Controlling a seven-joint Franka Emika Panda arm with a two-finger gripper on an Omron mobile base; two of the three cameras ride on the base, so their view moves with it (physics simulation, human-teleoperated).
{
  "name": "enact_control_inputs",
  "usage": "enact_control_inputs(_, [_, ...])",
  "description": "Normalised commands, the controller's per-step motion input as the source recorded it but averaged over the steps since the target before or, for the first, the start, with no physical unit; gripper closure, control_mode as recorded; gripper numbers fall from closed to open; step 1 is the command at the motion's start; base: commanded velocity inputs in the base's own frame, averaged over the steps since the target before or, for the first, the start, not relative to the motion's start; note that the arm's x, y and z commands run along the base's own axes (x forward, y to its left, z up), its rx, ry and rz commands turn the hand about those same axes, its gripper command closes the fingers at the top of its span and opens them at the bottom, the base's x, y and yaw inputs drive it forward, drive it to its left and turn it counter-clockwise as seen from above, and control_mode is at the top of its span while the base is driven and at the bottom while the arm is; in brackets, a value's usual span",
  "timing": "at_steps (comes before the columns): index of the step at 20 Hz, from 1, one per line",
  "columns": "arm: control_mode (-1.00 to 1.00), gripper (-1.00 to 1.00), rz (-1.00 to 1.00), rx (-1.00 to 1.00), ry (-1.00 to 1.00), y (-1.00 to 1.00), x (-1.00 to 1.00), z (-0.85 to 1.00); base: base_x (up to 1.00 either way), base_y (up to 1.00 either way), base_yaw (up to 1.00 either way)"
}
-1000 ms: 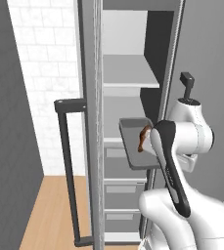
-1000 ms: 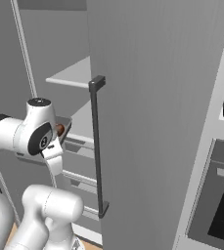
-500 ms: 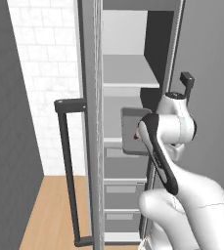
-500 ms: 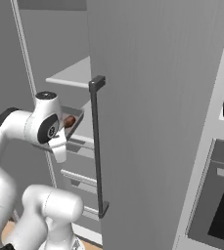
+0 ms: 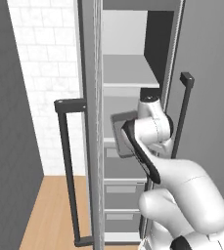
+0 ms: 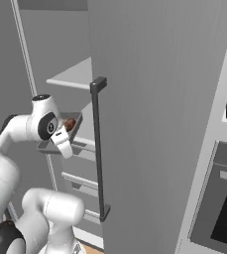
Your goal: Take the meat container that has the chicken drumstick and place it on the second highest rack of the freezer. Then take the vegetable container that has the carrot and garlic and place it on the highest rack of the freezer.
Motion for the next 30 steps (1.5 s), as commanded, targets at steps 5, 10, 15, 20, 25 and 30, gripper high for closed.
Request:
enact_control_inputs(5, [-1.00, 1.00, 0.00, 0.01, -0.03, -0.17, 0.49, 0.00, 0.00, 0.00, 0.00])
enact_control_inputs(10, [-1.00, 1.00, -0.02, 0.16, 0.00, -0.43, 0.75, 0.00, 0.00, 0.00, 0.00])
enact_control_inputs(15, [-1.00, 1.00, 0.00, 0.20, 0.00, 0.00, 0.58, -0.04, 0.00, 0.00, 0.00])
enact_control_inputs(20, [-1.00, 1.00, -0.09, 0.00, -0.02, 0.51, 0.27, -0.09, 0.00, 0.00, 0.00])
enact_control_inputs(25, [-1.00, 1.00, -0.11, 0.00, 0.00, 0.09, 0.40, -0.13, 0.00, 0.00, 0.00])
enact_control_inputs(30, [-1.00, 1.00, -0.06, -0.02, 0.00, 0.00, 0.25, -0.34, 0.00, 0.00, 0.00])
